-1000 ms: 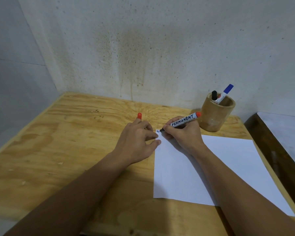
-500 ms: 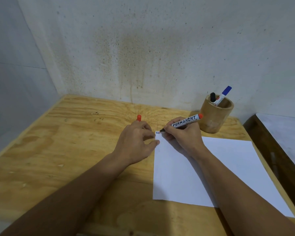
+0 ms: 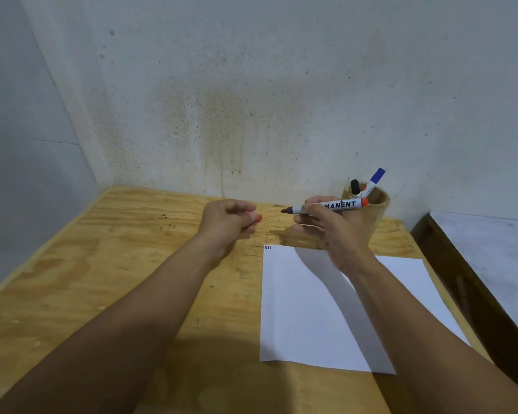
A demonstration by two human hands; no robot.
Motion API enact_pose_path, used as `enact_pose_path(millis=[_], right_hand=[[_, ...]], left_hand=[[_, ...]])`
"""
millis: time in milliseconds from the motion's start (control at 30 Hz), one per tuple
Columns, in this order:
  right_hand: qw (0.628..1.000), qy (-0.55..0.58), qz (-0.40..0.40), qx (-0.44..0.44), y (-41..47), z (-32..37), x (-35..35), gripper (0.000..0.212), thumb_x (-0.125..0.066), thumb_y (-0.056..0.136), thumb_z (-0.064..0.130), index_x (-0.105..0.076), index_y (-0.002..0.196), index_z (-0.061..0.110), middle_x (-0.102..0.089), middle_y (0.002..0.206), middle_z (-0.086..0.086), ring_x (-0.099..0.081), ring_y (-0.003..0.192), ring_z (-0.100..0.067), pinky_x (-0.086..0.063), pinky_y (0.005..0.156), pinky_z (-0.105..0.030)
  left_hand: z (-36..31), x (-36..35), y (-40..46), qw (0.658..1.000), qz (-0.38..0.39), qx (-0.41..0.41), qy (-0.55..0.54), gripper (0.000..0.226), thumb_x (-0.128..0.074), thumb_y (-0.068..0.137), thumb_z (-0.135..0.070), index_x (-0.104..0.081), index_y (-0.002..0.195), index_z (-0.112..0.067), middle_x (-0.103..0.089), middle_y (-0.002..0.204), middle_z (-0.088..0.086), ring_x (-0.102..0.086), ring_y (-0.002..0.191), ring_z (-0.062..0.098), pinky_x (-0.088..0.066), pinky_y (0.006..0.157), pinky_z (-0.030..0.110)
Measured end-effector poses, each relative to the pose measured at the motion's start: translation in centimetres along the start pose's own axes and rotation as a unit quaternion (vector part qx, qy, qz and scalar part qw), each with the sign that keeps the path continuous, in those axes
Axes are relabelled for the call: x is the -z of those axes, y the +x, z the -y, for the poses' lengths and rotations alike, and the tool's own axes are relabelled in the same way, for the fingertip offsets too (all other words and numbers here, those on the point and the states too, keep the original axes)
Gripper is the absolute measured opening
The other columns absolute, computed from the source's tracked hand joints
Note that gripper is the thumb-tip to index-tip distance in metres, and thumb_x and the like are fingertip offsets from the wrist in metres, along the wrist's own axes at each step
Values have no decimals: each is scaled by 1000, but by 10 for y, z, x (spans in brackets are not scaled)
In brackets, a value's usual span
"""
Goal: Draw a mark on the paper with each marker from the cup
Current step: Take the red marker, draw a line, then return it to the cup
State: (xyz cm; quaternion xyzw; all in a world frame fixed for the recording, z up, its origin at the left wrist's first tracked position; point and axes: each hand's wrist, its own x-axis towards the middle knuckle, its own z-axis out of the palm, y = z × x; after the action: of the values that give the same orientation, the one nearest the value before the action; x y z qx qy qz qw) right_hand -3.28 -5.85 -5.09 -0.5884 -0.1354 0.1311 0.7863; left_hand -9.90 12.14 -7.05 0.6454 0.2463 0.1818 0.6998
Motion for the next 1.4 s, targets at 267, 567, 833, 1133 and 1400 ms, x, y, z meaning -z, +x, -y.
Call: enact_pose_path(millis=[267, 567, 833, 1133, 1400], right_hand=[[993, -104, -4, 62, -9, 21, 7, 27, -76, 80, 6, -65, 96, -12, -75, 87, -25, -73, 68, -29, -58, 63, -37], [986, -145, -6, 85, -17, 33, 28, 13, -80, 78, 10, -72, 82, 0, -70, 65, -5, -64, 57, -16, -47, 51, -27], [983, -161, -5, 83, -26, 51, 47, 16, -67, 91, 16, -68, 86, 0, -56, 71, -16, -49, 65, -27, -41, 55, -29], [985, -141, -69, 65, -3, 115, 87, 20, -38, 105, 23, -44, 108, 4, -61, 86, -16, -71, 77, -27, -64, 64, -35], [822, -561, -89, 45, 30, 143, 121, 38, -48, 99, 38, -70, 110, 8, -59, 76, -10, -57, 61, -24, -52, 57, -33]], left_hand=[[-24, -26, -19, 982, 88, 62, -152, 10, -65, 81, 3, -68, 90, 5, -68, 83, 16, -68, 66, 17, -58, 62, 22], [-29, -52, -31, 979, 122, 67, -151, 8, -66, 80, 2, -68, 87, 6, -68, 77, 16, -68, 61, 16, -57, 58, 20], [-36, -84, -44, 975, 139, 62, -160, 4, -67, 79, 2, -69, 82, 4, -68, 75, 17, -67, 60, 17, -57, 58, 21], [-39, -126, -41, 993, 45, -85, 75, 31, -76, 74, -22, -66, 101, -11, -68, 89, 1, -65, 84, 20, -54, 80, 35], [-35, -134, -15, 926, 136, -190, 295, 60, -65, 81, -14, -43, 137, -16, -45, 144, 1, -46, 126, 19, -42, 98, 30]])
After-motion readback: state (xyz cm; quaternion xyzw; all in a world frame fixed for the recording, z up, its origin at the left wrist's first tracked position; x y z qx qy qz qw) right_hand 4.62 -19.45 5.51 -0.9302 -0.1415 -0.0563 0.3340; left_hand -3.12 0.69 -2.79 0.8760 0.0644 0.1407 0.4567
